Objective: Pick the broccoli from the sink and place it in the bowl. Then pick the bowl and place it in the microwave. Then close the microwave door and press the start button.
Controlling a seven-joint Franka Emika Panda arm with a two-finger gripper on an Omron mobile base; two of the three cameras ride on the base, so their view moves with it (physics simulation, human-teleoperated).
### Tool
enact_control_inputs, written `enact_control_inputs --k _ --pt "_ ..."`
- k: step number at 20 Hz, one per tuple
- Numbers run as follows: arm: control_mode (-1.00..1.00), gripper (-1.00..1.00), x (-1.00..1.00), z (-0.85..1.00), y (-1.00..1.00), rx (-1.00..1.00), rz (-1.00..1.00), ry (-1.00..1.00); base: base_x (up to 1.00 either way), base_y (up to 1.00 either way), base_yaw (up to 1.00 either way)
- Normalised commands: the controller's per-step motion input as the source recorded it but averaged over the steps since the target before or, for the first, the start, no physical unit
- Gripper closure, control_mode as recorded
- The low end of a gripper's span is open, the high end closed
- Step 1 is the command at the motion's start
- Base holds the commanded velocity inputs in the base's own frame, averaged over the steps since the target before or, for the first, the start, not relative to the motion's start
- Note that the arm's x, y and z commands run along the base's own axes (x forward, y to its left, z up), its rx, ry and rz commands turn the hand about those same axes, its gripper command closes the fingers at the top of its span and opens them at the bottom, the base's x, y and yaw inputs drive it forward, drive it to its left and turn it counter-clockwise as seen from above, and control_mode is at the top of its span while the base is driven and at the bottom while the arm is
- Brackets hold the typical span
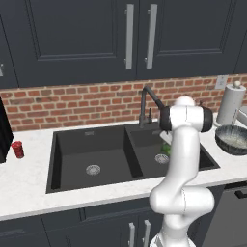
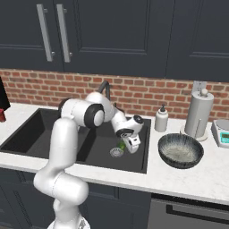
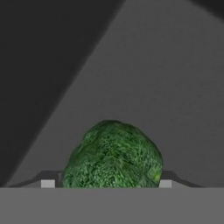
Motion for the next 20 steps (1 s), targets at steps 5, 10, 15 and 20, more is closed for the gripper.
enact_control_inputs --k 5,10,15,20 --pt "-1.0 1.0 -0.64 0.81 0.0 0.03 -0.06 -0.36 0.0 0.0 0.0" --pt "-1.0 1.0 -0.63 0.95 0.0 0.05 -0.03 -0.31 0.0 0.0 0.0" --pt "-1.0 1.0 -0.47 1.0 0.0 0.1 -0.03 -0.21 0.0 0.0 0.0" --pt "-1.0 1.0 -0.43 1.0 -0.06 0.12 -0.01 -0.13 0.0 0.0 0.0"
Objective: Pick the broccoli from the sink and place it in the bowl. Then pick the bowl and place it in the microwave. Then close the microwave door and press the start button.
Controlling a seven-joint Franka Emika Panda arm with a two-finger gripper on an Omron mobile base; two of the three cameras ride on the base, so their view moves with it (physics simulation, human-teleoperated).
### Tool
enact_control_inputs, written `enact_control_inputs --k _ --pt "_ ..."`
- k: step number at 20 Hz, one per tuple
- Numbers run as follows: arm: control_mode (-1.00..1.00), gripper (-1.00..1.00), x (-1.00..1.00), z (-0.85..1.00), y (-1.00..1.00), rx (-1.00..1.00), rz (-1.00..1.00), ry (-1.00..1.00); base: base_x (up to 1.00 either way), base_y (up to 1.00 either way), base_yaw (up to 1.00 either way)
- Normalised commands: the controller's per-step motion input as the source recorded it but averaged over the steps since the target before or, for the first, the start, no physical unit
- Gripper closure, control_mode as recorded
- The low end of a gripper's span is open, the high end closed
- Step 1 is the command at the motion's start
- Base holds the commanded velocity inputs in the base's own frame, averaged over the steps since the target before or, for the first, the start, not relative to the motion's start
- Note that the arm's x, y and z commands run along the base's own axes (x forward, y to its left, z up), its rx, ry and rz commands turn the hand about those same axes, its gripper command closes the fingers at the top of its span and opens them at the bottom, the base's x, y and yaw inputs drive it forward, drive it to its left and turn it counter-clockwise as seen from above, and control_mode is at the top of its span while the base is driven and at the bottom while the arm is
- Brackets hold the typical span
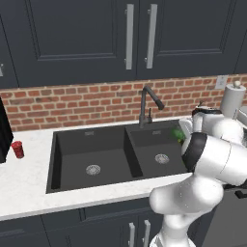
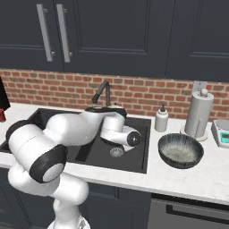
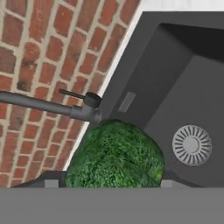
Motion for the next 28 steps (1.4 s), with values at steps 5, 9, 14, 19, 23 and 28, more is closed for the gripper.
enact_control_inputs --k 5,9,14,19,23,28 --pt "-1.0 1.0 -0.84 1.0 -0.4 0.06 -0.06 0.0 0.0 0.0 0.0" --pt "-1.0 1.0 -0.85 0.96 -0.28 0.0 -0.05 0.0 0.0 0.0 0.0" --pt "-1.0 1.0 -0.85 0.91 -0.24 0.0 -0.02 -0.03 0.0 0.0 0.0" --pt "-1.0 1.0 -0.87 0.33 -0.15 -0.13 -0.04 0.0 0.0 0.0 0.0" --pt "-1.0 1.0 -0.71 0.21 0.0 -0.29 -0.09 0.01 0.0 0.0 0.0" --pt "-1.0 1.0 -0.55 0.36 -0.07 -0.3 -0.1 0.1 0.0 0.0 0.0"
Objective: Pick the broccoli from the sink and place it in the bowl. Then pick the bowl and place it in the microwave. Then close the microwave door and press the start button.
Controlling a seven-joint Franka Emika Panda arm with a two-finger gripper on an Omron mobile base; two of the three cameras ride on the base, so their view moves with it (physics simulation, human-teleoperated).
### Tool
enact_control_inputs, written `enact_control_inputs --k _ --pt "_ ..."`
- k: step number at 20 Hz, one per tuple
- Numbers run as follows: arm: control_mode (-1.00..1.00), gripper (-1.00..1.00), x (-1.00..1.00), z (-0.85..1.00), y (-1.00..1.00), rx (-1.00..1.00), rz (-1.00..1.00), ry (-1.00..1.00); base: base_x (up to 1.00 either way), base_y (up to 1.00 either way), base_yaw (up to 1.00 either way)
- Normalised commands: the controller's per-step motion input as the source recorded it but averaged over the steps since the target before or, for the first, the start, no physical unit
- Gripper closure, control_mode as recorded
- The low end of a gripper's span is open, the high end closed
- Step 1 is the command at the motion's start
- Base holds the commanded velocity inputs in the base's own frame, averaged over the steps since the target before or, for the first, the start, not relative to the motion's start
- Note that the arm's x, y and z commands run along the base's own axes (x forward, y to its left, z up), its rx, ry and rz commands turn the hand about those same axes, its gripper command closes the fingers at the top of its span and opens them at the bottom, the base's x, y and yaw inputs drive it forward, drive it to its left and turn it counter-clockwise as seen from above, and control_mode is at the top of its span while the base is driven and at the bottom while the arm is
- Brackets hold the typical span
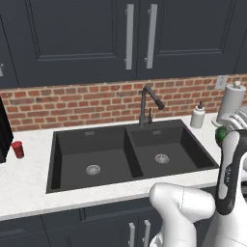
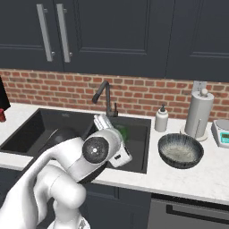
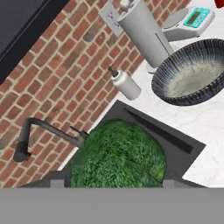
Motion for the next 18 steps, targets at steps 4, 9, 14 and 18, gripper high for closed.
enact_control_inputs --k 4,9,14,18 --pt "-1.0 1.0 -0.36 0.46 -0.46 -0.04 -0.04 0.36 0.0 0.0 0.0" --pt "-1.0 1.0 -0.17 0.59 -0.41 0.0 -0.02 0.67 0.0 0.0 0.0" --pt "-1.0 1.0 -0.08 -0.14 -0.33 0.0 0.0 0.2 0.0 0.0 0.0" --pt "-1.0 1.0 0.02 -0.6 -0.49 -0.03 0.0 0.0 0.0 0.0 0.0"
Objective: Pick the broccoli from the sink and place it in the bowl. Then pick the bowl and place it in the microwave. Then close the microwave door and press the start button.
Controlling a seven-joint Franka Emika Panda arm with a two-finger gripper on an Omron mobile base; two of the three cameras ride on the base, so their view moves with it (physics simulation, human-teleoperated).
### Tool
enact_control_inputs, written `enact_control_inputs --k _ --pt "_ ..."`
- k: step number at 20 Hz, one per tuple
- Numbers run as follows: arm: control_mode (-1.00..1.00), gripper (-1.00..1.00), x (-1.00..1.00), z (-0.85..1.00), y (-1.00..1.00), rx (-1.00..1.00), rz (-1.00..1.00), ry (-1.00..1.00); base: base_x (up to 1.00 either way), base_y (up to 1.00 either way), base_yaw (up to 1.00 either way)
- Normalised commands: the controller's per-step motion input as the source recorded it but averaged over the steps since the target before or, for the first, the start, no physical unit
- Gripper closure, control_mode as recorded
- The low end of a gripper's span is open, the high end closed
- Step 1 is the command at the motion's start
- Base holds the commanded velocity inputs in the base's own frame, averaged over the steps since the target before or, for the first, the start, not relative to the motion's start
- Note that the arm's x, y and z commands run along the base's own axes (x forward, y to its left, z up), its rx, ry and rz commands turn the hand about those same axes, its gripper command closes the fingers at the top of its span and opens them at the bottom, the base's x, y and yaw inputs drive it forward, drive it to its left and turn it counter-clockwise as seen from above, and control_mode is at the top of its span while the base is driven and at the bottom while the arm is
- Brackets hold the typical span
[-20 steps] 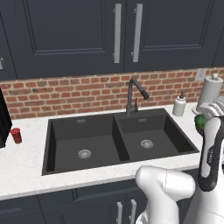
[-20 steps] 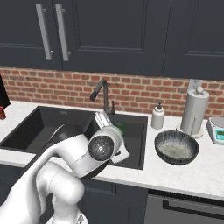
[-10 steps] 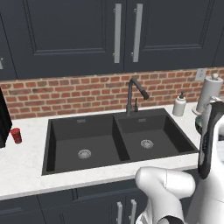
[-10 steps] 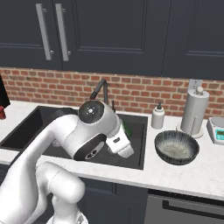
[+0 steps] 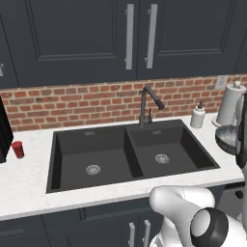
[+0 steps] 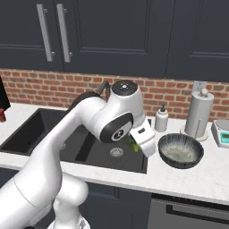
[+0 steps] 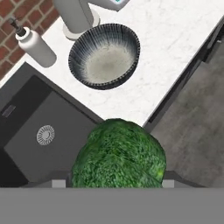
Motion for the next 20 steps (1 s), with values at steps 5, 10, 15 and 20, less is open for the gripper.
enact_control_inputs --k 5,10,15,20 --pt "-1.0 1.0 0.32 -0.54 -0.57 -0.01 0.0 0.0 0.0 0.0 0.0" --pt "-1.0 1.0 0.36 -0.19 -0.61 0.0 0.0 0.0 0.0 0.0 0.0" --pt "-1.0 1.0 0.42 -0.22 -0.48 0.0 0.0 0.0 0.0 0.0 0.0" --pt "-1.0 1.0 0.61 -0.4 -0.15 0.0 0.0 0.0 0.0 0.0 0.0"
